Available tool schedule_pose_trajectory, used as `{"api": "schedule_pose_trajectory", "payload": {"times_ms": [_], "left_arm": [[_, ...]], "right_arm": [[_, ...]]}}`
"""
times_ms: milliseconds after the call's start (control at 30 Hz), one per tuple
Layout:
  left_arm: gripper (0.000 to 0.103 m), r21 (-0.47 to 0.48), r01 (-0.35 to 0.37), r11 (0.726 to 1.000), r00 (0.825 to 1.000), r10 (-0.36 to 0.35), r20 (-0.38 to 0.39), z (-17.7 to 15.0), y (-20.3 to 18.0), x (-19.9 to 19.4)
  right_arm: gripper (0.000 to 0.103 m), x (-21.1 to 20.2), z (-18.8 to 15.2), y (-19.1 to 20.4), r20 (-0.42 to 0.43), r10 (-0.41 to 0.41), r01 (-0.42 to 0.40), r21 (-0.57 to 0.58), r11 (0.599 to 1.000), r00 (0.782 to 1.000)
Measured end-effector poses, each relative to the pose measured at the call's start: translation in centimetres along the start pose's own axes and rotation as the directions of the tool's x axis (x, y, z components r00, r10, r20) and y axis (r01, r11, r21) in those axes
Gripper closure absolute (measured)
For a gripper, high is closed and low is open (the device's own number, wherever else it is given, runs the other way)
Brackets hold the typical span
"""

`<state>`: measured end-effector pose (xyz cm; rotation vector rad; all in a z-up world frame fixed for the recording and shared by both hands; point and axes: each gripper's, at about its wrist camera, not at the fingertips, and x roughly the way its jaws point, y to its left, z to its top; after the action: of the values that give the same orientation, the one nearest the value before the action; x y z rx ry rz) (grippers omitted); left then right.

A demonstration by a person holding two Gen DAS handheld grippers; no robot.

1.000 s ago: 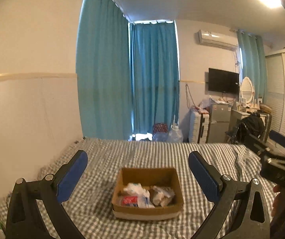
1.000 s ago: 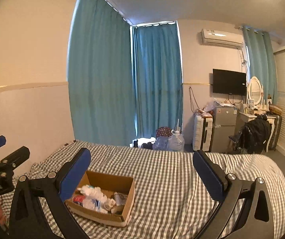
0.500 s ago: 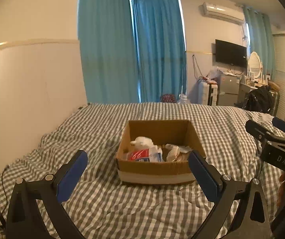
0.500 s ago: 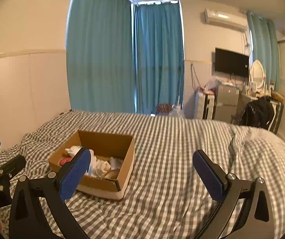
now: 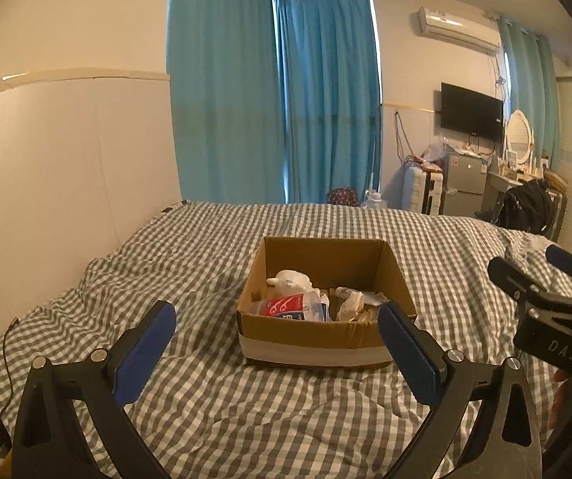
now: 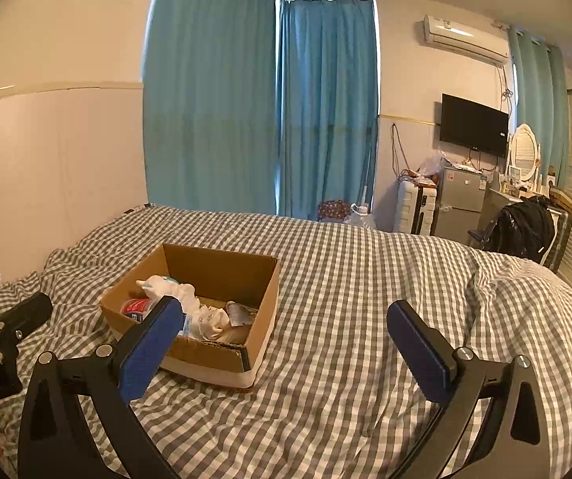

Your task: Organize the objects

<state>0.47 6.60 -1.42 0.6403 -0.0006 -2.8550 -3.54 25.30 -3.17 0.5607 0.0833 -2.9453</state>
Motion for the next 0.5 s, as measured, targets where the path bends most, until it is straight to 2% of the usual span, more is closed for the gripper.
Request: {"api": "schedule_pose_trajectory", "payload": {"times_ms": [233,500], "left_arm": [[0.0,-0.01,0.021,1.0,1.0,-0.021,-0.011,0.11,0.05,-0.03],[0.0,0.02,0.024,1.0,1.0,-0.023,-0.015,0.25,-0.43,0.02]], "right_arm": [[0.0,-0.27,0.14,-0.32,0.016,0.01,-0.01,0.013,1.0,1.0],[0.0,-0.15,0.14,-0.16,0.012,0.021,-0.021,0.015,1.0,1.0]]}}
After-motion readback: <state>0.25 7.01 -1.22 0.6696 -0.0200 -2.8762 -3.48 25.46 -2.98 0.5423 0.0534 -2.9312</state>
